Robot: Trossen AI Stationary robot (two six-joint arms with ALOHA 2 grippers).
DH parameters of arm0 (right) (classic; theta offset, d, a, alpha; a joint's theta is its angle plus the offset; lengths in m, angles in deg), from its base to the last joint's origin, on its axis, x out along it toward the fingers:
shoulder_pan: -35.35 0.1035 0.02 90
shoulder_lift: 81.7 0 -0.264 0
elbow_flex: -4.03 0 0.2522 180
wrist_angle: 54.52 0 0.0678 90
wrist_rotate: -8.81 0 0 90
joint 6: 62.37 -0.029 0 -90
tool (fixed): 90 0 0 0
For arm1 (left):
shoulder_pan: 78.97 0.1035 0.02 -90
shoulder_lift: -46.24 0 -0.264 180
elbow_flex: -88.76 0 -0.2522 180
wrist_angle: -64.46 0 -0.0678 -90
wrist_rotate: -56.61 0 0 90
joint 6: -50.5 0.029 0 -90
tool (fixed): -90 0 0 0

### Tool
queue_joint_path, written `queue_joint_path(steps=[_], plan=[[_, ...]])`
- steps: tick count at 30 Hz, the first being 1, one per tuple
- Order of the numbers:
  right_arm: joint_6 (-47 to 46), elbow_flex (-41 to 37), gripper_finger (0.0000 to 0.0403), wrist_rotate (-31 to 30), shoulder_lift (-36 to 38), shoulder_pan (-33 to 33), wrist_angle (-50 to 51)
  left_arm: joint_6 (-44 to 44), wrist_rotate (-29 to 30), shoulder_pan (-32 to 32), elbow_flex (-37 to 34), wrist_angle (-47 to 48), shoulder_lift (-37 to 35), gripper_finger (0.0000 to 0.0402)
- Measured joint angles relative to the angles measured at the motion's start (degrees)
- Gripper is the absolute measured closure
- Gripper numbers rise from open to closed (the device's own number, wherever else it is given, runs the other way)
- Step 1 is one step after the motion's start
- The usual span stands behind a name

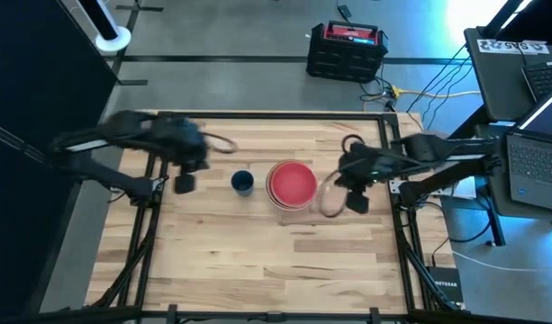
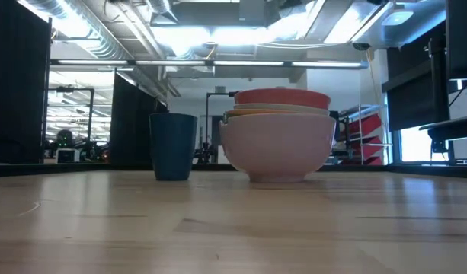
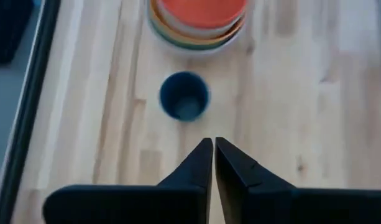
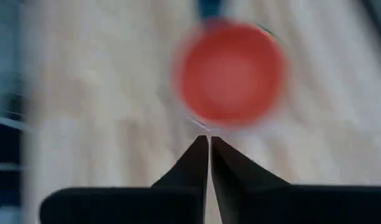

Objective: Nest bowls inside each other

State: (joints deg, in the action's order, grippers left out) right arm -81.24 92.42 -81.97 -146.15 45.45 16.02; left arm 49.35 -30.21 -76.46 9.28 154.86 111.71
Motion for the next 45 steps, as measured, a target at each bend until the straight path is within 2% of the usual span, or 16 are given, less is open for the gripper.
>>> queue_joint_path(steps=[2,6,10,14,16,29,37,45], plan=[[-0.88,-11.12,0.0402,4.98,6.62,0.03,-17.99,-3.09,0.74,-1.53,-4.45,-3.06,-6.17,0.0401],[-3.62,-30.15,0.0402,5.44,13.52,-0.26,-47.89,-8.81,3.56,-3.43,-14.75,-9.97,-16.92,0.0401],[-5.57,-43.00,0.0403,6.29,14.41,-2.05,-69.82,-10.75,4.87,-3.65,-25.75,-21.79,-25.38,0.0402],[-9.98,-52.14,0.0403,6.94,14.79,-5.19,-85.24,-12.67,5.76,-3.62,-35.17,-30.83,-31.04,0.0402],[-11.34,-54.00,0.0403,7.07,16.06,-6.23,-87.00,-13.90,5.76,-3.64,-37.21,-31.62,-32.64,0.0402],[-6.27,-56.53,0.0402,9.28,25.15,-9.15,-81.16,-15.29,3.33,-3.72,-37.81,-27.44,-35.32,0.0402],[-1.94,-61.81,0.0402,8.90,38.28,-13.52,-80.91,-13.20,3.08,-4.35,-37.83,-29.90,-35.58,0.0402],[0.93,-68.49,0.0402,8.45,47.55,-13.98,-80.73,-13.36,3.02,-4.38,-37.83,-29.78,-35.61,0.0402]])
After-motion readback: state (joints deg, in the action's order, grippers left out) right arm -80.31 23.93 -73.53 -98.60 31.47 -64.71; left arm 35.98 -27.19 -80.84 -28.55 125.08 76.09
